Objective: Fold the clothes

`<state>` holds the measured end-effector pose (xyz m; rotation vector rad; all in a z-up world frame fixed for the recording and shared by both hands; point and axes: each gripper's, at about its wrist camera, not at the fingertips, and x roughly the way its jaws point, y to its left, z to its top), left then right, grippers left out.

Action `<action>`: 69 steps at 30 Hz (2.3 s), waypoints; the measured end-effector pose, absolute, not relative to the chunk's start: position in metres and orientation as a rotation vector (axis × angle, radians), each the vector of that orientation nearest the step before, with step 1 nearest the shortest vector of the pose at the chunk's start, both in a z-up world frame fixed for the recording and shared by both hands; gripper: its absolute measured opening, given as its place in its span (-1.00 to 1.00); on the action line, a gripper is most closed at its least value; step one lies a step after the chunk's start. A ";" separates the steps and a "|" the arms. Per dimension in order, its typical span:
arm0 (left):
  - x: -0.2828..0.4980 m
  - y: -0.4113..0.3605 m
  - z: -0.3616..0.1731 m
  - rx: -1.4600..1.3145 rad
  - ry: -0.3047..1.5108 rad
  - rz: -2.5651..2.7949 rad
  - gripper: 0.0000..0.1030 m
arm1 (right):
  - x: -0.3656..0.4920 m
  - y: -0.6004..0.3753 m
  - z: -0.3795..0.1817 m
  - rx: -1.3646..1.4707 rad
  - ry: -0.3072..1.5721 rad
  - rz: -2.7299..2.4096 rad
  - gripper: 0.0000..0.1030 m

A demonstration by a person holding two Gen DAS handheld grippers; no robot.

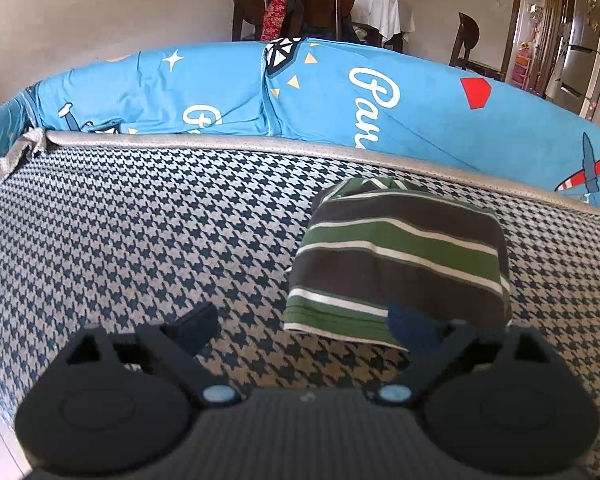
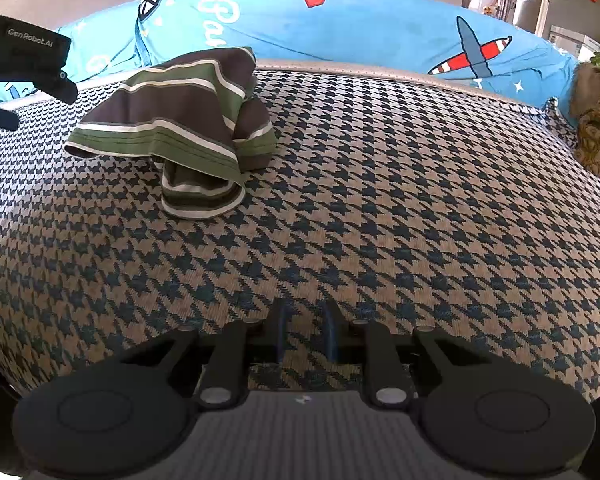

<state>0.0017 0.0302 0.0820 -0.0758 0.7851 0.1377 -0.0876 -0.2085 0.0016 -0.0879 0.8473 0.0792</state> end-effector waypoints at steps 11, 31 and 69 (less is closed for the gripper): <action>0.006 0.022 0.075 -0.067 0.809 0.134 0.99 | -0.087 -0.213 0.004 -0.040 0.865 0.099 -0.51; 0.024 0.025 0.071 -0.049 0.804 0.168 0.99 | -0.042 -0.206 0.037 -0.142 0.845 0.253 -0.49; 0.096 0.043 0.051 -0.087 0.896 0.241 0.99 | 0.075 -0.161 0.021 -0.011 0.912 0.399 0.62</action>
